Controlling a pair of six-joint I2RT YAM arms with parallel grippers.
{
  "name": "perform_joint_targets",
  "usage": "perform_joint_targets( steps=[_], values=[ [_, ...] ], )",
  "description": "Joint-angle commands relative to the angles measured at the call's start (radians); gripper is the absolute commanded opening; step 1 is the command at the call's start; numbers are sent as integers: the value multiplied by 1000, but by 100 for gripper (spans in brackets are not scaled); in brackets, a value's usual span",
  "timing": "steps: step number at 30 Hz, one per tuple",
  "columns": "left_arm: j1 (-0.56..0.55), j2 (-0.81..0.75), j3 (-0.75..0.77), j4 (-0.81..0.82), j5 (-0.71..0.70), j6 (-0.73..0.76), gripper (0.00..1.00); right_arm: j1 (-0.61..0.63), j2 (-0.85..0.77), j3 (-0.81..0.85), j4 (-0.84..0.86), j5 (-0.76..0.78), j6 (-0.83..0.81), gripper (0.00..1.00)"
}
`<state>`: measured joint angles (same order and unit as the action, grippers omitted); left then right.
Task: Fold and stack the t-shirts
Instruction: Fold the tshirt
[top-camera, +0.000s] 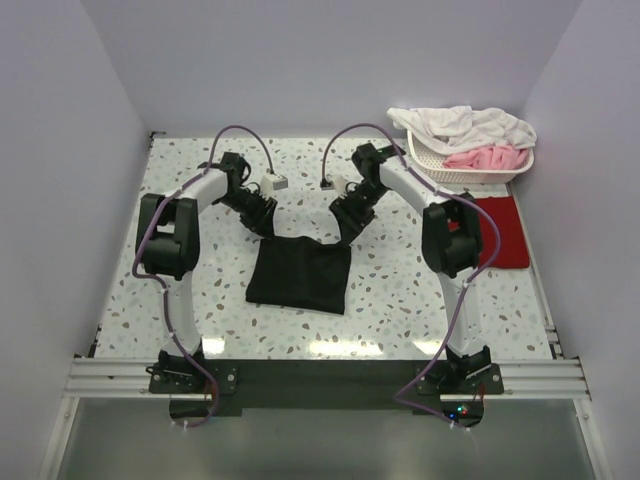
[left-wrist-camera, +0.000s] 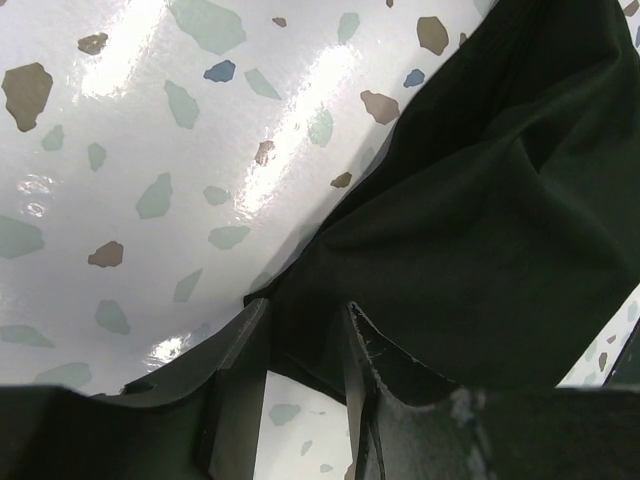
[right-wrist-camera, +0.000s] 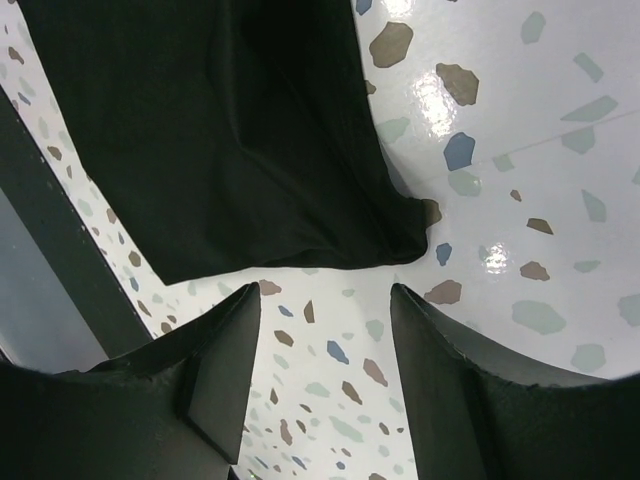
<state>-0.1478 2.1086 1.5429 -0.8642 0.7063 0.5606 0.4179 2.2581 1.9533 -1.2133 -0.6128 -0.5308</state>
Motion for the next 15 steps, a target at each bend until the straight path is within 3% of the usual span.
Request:
perform_joint_targets(
  steps=[1, 15],
  values=[
    [10, -1, 16, -24, -4, -7, 38, -2, 6, -8, 11, -28, -3, 58],
    [34, -10, -20, 7, -14, -39, 37, 12, 43, -22, 89, 31, 28, 47]
  ],
)
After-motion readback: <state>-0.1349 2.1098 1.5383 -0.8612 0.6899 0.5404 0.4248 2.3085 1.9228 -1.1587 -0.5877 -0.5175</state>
